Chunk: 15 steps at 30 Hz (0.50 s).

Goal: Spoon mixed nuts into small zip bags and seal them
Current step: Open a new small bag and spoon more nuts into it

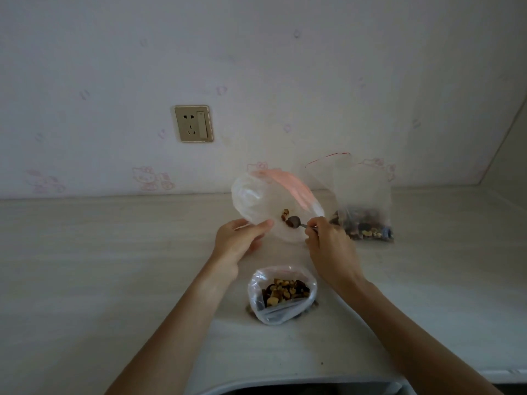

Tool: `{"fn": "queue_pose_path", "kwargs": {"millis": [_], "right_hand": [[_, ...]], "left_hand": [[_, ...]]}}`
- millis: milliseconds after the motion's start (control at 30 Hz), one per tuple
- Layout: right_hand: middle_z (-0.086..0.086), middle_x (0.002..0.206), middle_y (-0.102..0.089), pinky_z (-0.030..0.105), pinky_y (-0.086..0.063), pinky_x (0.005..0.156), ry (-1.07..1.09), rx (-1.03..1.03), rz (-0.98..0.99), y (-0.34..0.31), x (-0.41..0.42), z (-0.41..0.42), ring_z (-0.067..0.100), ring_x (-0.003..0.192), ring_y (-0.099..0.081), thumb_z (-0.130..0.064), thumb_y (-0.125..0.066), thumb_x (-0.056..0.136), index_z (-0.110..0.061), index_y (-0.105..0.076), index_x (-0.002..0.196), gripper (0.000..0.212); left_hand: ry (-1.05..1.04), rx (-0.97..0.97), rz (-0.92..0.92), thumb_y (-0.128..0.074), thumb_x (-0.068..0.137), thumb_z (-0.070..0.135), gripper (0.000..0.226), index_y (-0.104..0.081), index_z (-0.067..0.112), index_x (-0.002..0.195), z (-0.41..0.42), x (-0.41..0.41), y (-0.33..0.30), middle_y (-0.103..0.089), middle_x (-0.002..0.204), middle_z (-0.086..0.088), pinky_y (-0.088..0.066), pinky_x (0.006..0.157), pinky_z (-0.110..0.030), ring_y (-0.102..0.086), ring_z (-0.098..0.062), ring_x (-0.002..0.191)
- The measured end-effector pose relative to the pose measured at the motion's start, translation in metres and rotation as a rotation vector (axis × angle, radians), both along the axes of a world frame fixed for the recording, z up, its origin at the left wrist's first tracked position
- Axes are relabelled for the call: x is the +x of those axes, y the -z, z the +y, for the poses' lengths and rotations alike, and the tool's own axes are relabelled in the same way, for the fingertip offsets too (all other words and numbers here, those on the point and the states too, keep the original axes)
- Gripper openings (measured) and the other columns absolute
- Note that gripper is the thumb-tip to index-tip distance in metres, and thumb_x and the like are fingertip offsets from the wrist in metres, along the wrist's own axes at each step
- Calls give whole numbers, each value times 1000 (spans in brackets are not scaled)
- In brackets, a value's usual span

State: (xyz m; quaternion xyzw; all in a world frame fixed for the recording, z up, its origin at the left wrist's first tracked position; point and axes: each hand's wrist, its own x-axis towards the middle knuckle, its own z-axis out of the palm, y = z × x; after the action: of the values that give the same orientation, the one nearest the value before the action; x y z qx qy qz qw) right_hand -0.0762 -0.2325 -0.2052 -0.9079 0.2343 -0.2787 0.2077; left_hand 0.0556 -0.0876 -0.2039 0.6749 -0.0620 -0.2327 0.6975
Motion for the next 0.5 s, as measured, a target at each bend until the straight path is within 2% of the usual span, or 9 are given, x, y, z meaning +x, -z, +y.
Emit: {"fn": "queue_pose_path", "kwargs": {"millis": [67,167,267,333,400,500], "right_hand": [[7,89,-74,40,-59,66,11,46,-29,2,5,0,21,73,-69,-18,-50,106,-10,-67,113,20],[5,88,-74,41,-61,69,18,148,-77,5,10,-2,18,74,-71,-18,-53,105,-11,-68,109,17],[4,92,-74,42,-63,72,46,270,-139,7,16,-4,16,77,-72,-16,-56,103,-12,-68,104,13],[4,93,-75,43,-63,72,77,304,-172,9,19,-5,16,76,-73,-17,-56,103,-13,-69,104,14],[5,97,-76,43,-63,72,88,300,-183,10,23,-5,18,78,-74,-18,-55,103,-12,-70,107,16],[7,102,-76,42,-64,71,77,263,-176,13,26,-2,18,79,-73,-19,-56,104,-10,-70,112,18]], "left_hand": [[28,63,-72,-99,58,42,64,-76,12,109,-10,-1,0,-81,96,-1,-65,81,-36,-79,-13,85],[-30,114,-138,-95,70,38,45,-75,12,101,-27,1,-1,-81,88,-4,-65,64,-33,-79,-16,76],[-76,168,-222,-88,80,30,26,-75,13,94,-37,2,2,-79,88,-5,-65,61,-35,-77,-17,70],[-102,163,-285,-80,84,22,8,-75,15,85,-38,1,8,-78,80,-4,-65,61,-38,-76,-17,66],[-125,142,-323,-74,86,20,10,-75,14,79,-36,-2,11,-76,71,-4,-61,54,-31,-75,-19,66],[-131,127,-317,-70,87,20,13,-74,11,79,-34,-4,11,-74,69,-5,-52,47,-20,-73,-16,58]]}}
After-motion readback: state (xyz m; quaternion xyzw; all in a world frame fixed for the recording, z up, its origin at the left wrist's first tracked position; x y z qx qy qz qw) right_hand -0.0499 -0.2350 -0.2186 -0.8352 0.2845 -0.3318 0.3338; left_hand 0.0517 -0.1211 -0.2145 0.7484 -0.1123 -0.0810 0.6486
